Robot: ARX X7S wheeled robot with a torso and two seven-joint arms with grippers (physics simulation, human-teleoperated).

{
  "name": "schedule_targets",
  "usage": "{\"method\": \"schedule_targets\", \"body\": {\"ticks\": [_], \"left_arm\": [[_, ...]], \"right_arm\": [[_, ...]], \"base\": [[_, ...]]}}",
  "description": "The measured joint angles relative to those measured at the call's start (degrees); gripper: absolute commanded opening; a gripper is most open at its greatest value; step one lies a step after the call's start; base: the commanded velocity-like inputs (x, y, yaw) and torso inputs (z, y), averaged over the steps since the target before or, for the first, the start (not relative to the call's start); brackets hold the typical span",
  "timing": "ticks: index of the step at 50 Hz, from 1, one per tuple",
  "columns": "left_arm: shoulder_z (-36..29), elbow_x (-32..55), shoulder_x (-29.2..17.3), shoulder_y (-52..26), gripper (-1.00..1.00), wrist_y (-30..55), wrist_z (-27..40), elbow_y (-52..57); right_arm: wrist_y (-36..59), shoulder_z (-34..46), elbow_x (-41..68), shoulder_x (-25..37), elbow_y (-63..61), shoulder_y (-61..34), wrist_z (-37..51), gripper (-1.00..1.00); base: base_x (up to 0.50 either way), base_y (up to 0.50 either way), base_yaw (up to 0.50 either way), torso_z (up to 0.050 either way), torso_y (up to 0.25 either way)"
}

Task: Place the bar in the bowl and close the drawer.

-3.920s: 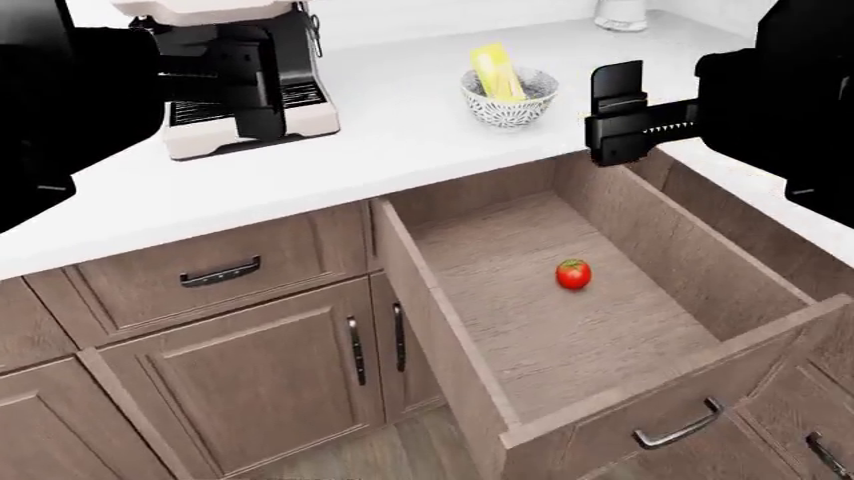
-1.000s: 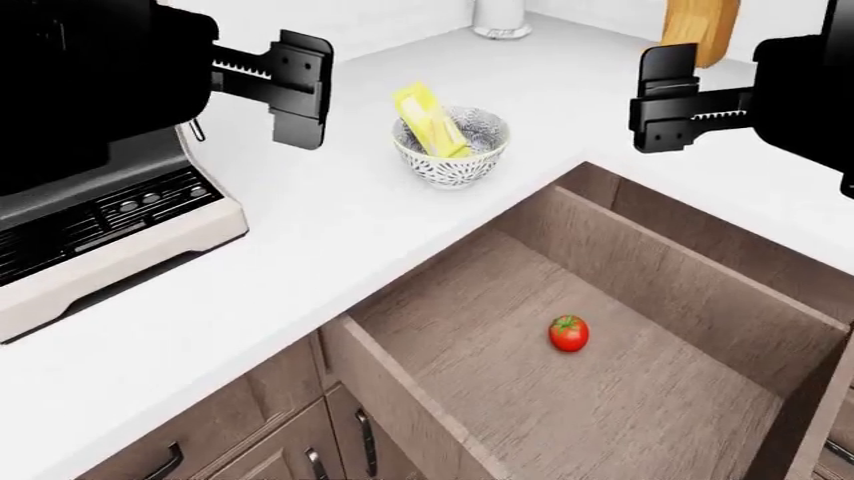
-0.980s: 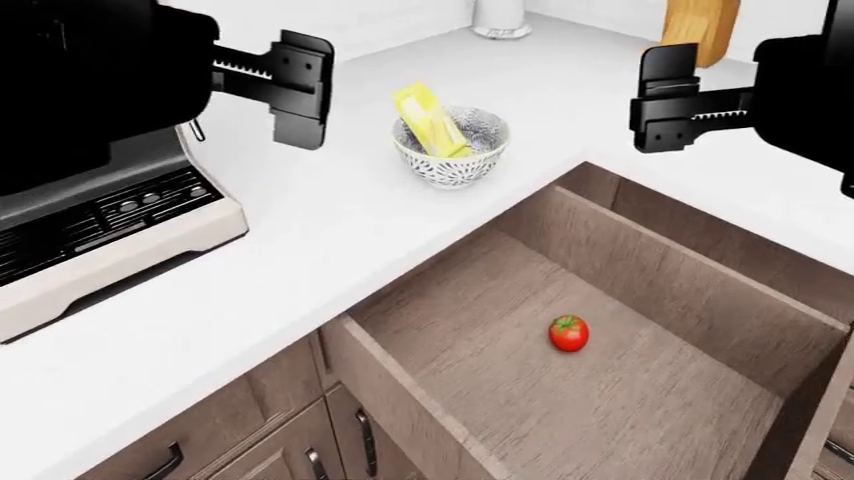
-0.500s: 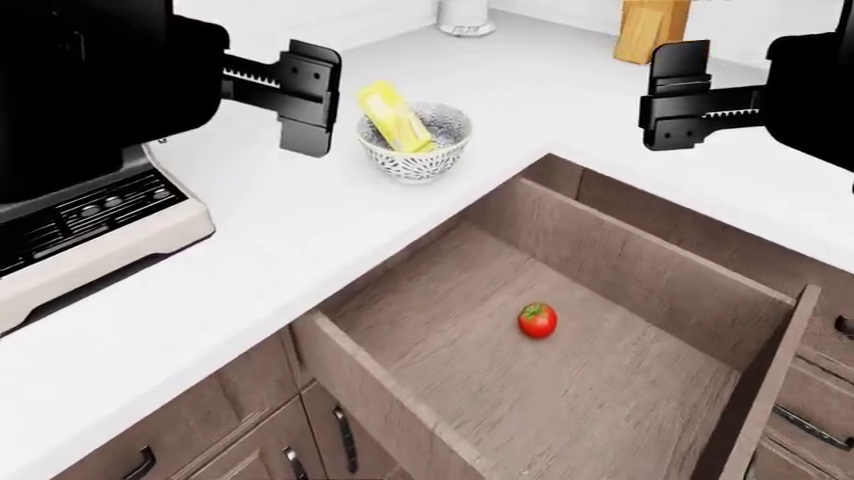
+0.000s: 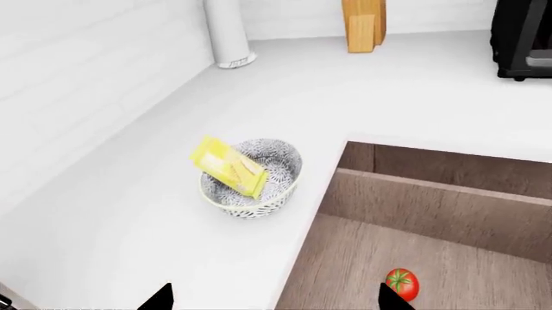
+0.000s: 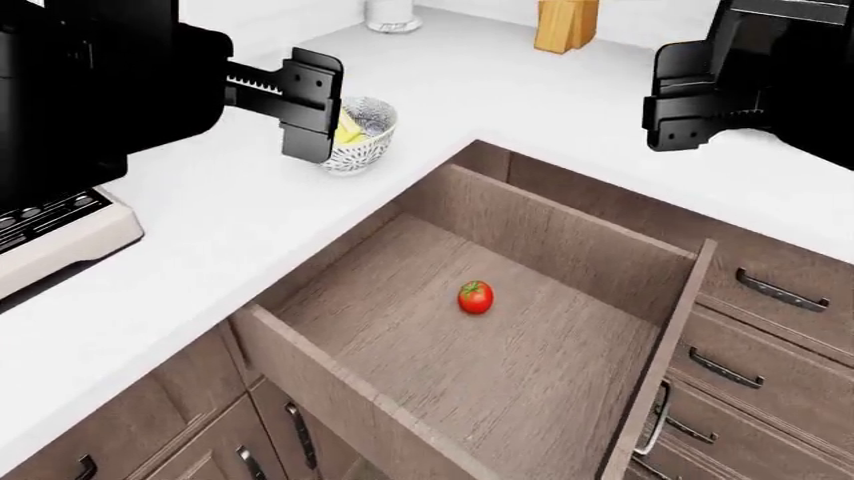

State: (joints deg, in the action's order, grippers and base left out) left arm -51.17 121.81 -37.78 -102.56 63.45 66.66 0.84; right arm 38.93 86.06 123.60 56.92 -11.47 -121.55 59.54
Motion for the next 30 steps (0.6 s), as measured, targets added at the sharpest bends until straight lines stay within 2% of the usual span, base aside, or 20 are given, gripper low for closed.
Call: {"method": "schedule_targets", "body": {"ticks": [11, 25, 30], "left_arm": [[-0.2, 0.1, -0.2, -0.1, 1.00, -0.1, 0.0, 0.1], [-0.5, 0.2, -0.2, -0.2, 1.00, -0.2, 0.0, 0.2], [-0.7, 0.1, -0.2, -0.1, 1.00, -0.3, -0.1, 0.1]], "right_arm": [[0.6, -0.1, -0.1, -0.3, 0.3, 0.0, 0.9, 1.00], [0.9, -0.6, -0.6, -0.1, 0.1, 0.2, 1.3, 1.00], [0.9, -0.8, -0.5, -0.2, 0.1, 0.4, 1.4, 1.00]], "base": [[0.02, -0.02, 0.00, 0.000, 0.000], [0.47, -0.23, 0.00, 0.000, 0.000], [0.04, -0.05, 0.00, 0.000, 0.002]]}}
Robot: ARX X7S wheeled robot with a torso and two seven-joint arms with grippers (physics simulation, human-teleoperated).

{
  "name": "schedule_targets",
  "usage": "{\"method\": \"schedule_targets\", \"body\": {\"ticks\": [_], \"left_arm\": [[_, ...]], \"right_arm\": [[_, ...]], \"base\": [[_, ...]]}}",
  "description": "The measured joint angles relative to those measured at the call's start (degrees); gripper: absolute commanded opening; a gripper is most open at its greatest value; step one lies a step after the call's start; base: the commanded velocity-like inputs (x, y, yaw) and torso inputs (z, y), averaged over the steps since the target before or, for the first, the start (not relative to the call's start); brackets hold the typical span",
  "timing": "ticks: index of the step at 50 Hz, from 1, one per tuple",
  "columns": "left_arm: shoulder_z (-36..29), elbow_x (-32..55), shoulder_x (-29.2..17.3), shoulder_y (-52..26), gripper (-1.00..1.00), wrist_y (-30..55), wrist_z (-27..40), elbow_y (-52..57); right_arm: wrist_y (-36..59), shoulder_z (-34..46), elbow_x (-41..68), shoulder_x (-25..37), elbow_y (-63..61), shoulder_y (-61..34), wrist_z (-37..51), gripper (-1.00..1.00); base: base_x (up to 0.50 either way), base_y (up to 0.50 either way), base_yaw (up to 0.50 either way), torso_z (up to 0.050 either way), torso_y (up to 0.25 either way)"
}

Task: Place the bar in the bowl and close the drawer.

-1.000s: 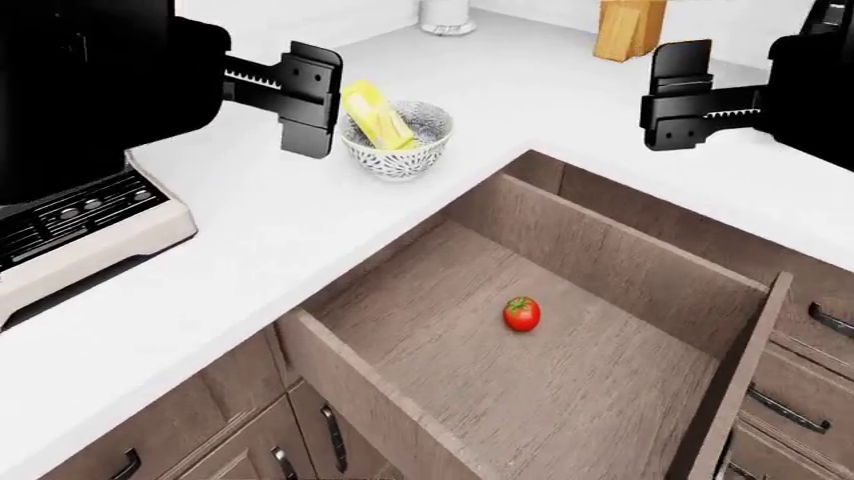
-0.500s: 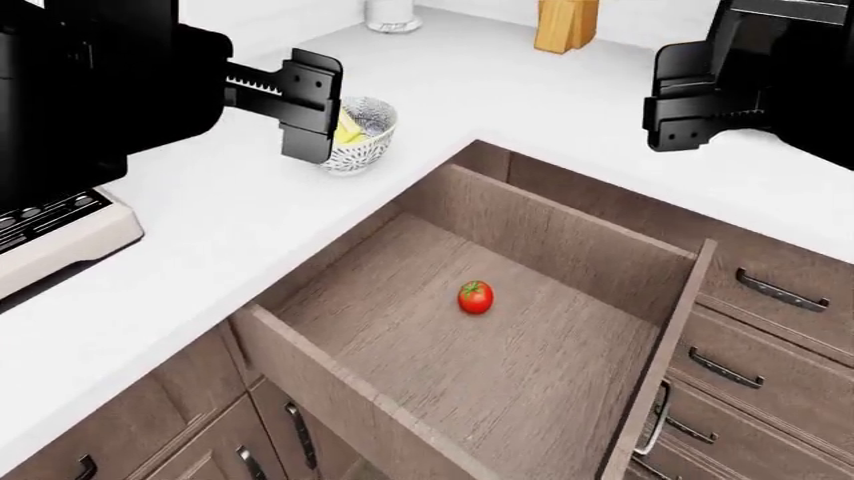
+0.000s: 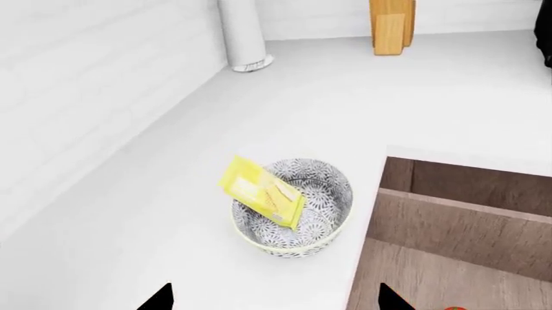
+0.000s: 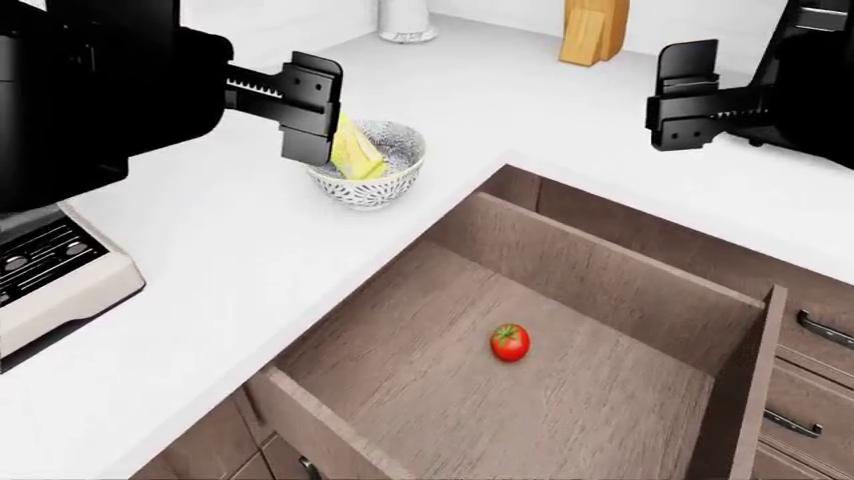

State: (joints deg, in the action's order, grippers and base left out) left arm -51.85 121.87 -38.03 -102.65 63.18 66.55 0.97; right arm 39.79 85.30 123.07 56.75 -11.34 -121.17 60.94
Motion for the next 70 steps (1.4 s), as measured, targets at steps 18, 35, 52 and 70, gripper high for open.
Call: {"method": "schedule_targets", "body": {"ticks": [18, 35, 52, 70], "left_arm": [[-0.5, 0.3, 0.2, -0.1, 1.00, -0.3, 0.2, 0.3], [-1.2, 0.7, 1.0, -0.5, 1.00, -0.5, 0.7, 0.5], [-2.4, 1.4, 2.1, -1.2, 1.00, -0.6, 2.1, 0.8], [-3.3, 1.7, 2.6, -1.3, 1.00, -0.8, 2.8, 1.4]], "right_arm": [[0.8, -0.5, 0.4, 1.0, 0.3, 0.1, 0.7, 1.00], [5.2, 0.1, 0.2, 8.2, -0.9, -0.2, 1.9, 1.00], [7.7, 0.7, -1.6, 21.2, -8.0, 1.6, 0.7, 1.00], [-0.4, 6.7, -10.1, 30.5, -14.5, 10.6, -3.5, 1.00]], "base": [[0.00, 0.00, 0.00, 0.000, 0.000], [0.00, 0.00, 0.00, 0.000, 0.000], [0.00, 0.00, 0.00, 0.000, 0.000], [0.00, 0.00, 0.00, 0.000, 0.000]]}}
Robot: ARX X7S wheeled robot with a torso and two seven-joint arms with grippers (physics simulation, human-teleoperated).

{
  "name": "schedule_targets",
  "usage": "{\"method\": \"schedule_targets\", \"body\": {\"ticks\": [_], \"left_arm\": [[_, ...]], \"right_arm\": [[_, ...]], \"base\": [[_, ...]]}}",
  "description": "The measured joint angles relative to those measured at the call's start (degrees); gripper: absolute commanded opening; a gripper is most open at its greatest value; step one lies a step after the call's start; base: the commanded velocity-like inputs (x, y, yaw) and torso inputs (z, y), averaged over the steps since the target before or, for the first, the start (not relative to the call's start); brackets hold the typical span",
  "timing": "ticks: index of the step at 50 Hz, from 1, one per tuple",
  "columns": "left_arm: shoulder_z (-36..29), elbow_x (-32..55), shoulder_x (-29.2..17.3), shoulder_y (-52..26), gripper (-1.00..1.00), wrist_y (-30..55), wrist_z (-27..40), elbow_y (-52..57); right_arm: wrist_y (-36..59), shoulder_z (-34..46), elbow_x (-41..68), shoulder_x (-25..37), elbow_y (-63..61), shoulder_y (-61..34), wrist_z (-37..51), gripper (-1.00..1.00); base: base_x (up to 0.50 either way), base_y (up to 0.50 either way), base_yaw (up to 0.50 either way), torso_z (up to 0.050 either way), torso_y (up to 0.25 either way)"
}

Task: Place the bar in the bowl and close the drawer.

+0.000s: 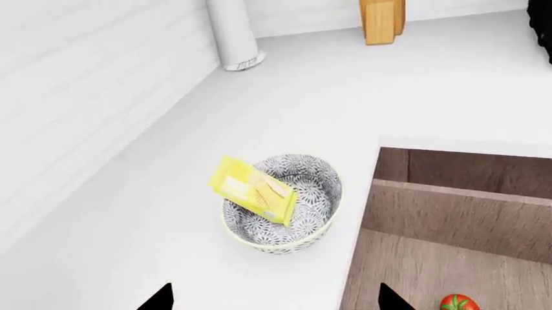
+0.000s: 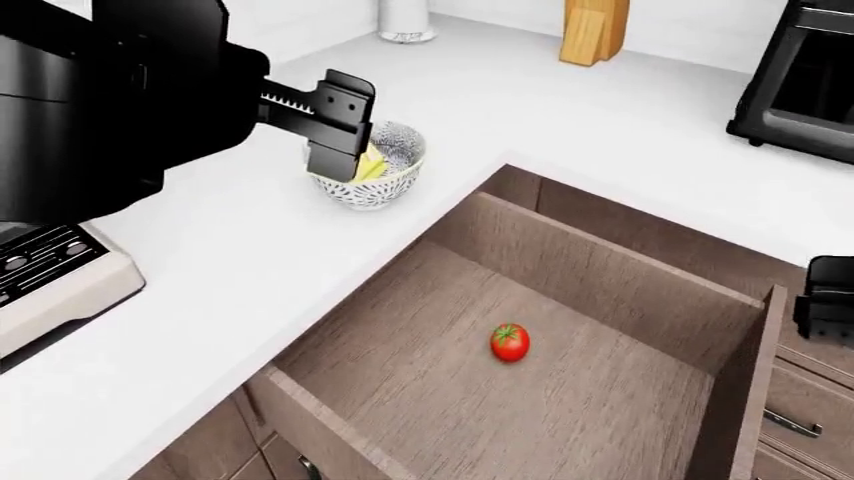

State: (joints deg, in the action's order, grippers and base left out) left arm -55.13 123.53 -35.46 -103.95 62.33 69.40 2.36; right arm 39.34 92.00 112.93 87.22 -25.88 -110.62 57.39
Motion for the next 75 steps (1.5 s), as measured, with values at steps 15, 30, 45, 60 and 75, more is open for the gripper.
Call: {"method": "schedule_targets", "body": {"ticks": [15, 30, 45, 60, 75], "left_arm": [[-0.4, -0.3, 0.2, 0.3, 1.00, -0.3, -0.2, 0.3], [-0.8, -0.5, 0.3, 0.6, 1.00, -0.5, -0.5, 0.3], [-1.3, -0.8, 0.3, 1.0, 1.00, -0.8, -0.9, 0.3], [-1.7, -1.0, 0.5, 1.2, 1.00, -1.1, -1.2, 0.1], [-2.1, -1.3, 0.7, 1.5, 1.00, -1.4, -1.4, 0.1]], "right_arm": [[-9.3, 5.6, -4.8, 2.2, 1.6, 6.9, -1.4, 1.00], [-18.0, 10.7, -7.5, 2.6, 4.8, 12.3, -3.9, 1.00], [-33.1, 20.2, -6.8, 2.7, 9.5, 22.6, -17.2, 1.00], [-47.7, 28.4, -1.6, 2.8, 16.9, 31.4, -31.0, 1.00], [-49.7, 31.5, 1.2, 2.8, 20.7, 34.9, -50.2, 1.00]], "base": [[0.00, 0.00, 0.00, 0.000, 0.000], [0.00, 0.00, 0.00, 0.000, 0.000], [0.00, 0.00, 0.00, 0.000, 0.000], [0.00, 0.00, 0.00, 0.000, 0.000], [0.00, 0.00, 0.00, 0.000, 0.000]]}}
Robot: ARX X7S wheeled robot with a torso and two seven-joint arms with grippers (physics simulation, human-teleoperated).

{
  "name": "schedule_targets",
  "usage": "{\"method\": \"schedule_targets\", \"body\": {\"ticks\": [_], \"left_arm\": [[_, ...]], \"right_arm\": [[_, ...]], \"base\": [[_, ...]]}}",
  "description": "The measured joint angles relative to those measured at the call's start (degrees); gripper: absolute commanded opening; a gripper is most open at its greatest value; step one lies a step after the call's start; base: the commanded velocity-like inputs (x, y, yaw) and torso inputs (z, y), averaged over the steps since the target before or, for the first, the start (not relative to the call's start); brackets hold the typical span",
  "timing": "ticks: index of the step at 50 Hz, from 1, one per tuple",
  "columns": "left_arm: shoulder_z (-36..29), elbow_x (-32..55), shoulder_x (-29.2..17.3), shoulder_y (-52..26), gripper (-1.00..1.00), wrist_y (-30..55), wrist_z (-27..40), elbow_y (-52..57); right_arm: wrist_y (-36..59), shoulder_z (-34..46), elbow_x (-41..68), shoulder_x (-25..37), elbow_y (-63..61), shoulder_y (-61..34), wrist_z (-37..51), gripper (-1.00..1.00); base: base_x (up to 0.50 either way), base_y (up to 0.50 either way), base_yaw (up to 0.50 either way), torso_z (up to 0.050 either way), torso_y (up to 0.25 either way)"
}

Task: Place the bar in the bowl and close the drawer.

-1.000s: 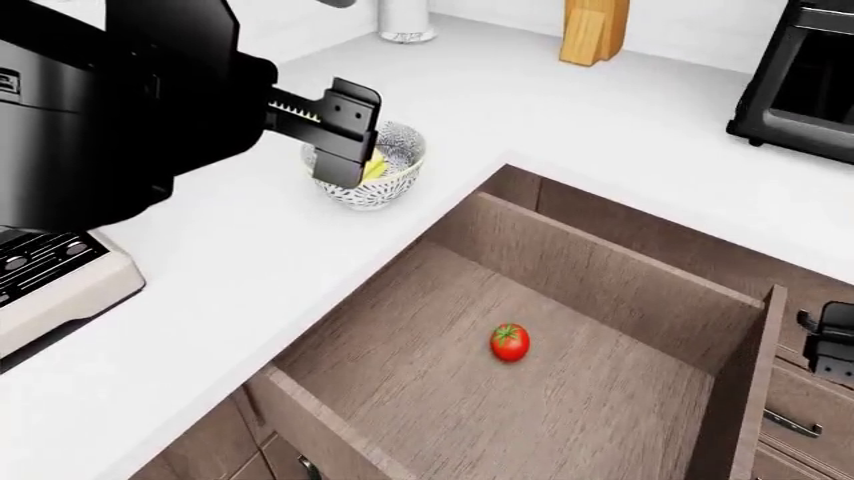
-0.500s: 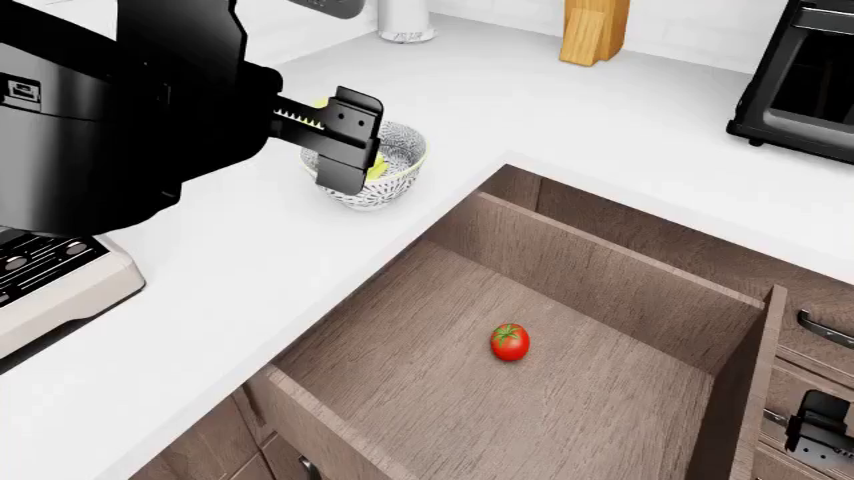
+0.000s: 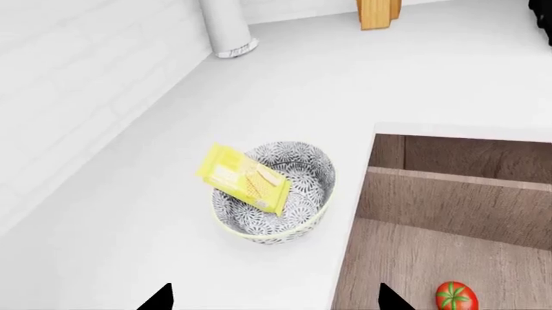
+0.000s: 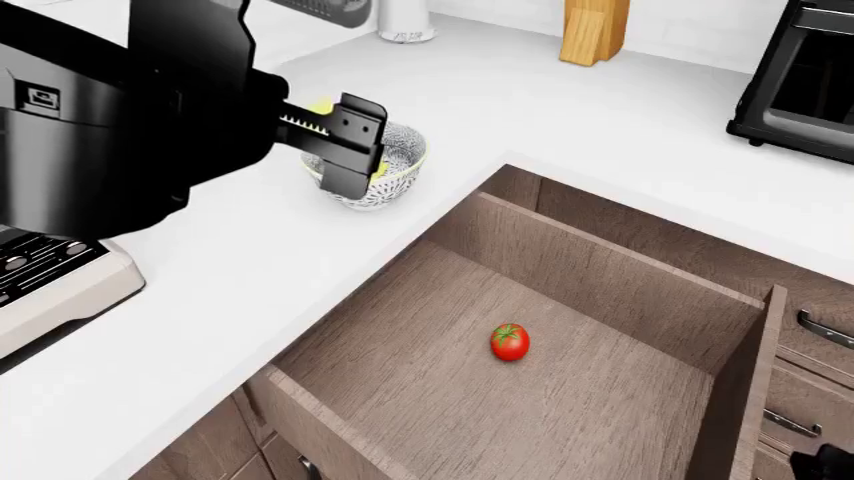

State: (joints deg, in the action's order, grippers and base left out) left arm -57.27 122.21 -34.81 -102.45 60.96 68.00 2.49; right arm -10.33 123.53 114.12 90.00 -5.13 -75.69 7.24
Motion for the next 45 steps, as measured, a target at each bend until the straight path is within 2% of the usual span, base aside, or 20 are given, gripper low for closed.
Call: {"method": "schedule_targets", "body": {"ticks": [9, 20, 45], "left_arm": [[-0.3, -0.1, 0.0, 0.1, 1.00, -0.2, -0.1, 0.1], [-0.5, -0.3, -0.1, 0.2, 1.00, -0.4, -0.3, 0.1], [-1.3, -0.4, -0.2, 0.3, 1.00, -0.7, -0.8, 0.1]], "right_arm": [[0.9, 0.2, -0.1, 0.0, 0.1, 0.3, -5.0, 1.00], [4.5, -1.3, -1.3, -0.4, -0.7, -1.1, -6.3, 1.00], [7.5, -3.0, -2.0, -8.3, 2.1, -2.1, -7.0, 1.00]], "base": [[0.00, 0.00, 0.00, 0.000, 0.000], [0.00, 0.00, 0.00, 0.000, 0.000], [0.00, 0.00, 0.00, 0.000, 0.000]]}}
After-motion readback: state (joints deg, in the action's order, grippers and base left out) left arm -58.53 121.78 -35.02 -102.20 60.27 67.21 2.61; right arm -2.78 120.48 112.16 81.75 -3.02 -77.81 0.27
